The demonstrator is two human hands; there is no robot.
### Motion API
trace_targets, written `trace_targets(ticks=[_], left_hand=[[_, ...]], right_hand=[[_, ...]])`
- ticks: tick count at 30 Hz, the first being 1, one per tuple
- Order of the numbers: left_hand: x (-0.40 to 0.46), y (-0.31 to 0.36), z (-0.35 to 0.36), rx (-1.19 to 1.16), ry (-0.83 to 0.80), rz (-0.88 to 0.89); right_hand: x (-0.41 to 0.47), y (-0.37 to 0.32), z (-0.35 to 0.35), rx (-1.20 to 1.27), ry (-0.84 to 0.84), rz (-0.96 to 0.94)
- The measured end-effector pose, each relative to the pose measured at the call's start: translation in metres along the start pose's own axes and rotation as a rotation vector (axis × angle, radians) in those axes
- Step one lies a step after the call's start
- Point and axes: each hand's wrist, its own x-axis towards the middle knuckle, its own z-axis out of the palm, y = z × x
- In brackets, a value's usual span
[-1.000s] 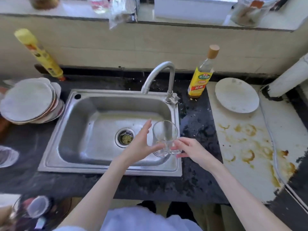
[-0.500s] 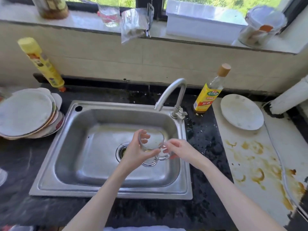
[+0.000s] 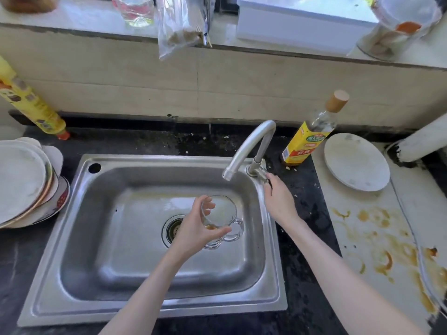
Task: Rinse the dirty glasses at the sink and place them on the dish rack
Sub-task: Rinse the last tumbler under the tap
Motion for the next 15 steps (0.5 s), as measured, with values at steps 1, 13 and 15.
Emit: trace_targets(ticks=[1,13,15], left_hand=[[0.000,-0.001,0.002,-0.001,-0.007,-0.003],[0.000,0.003,0.001,0.017,0.008,-0.014],[0.001,0.004,0.000,0.014,0.012,-0.017]], right_hand=[[-0.002,0.004,0.006,-0.107,-0.023,-0.037],[-0.010,0.009,0.046,-0.860,-0.239,-0.070],[-0.008,0.010,0.045,-0.847,-0.270,-0.058]])
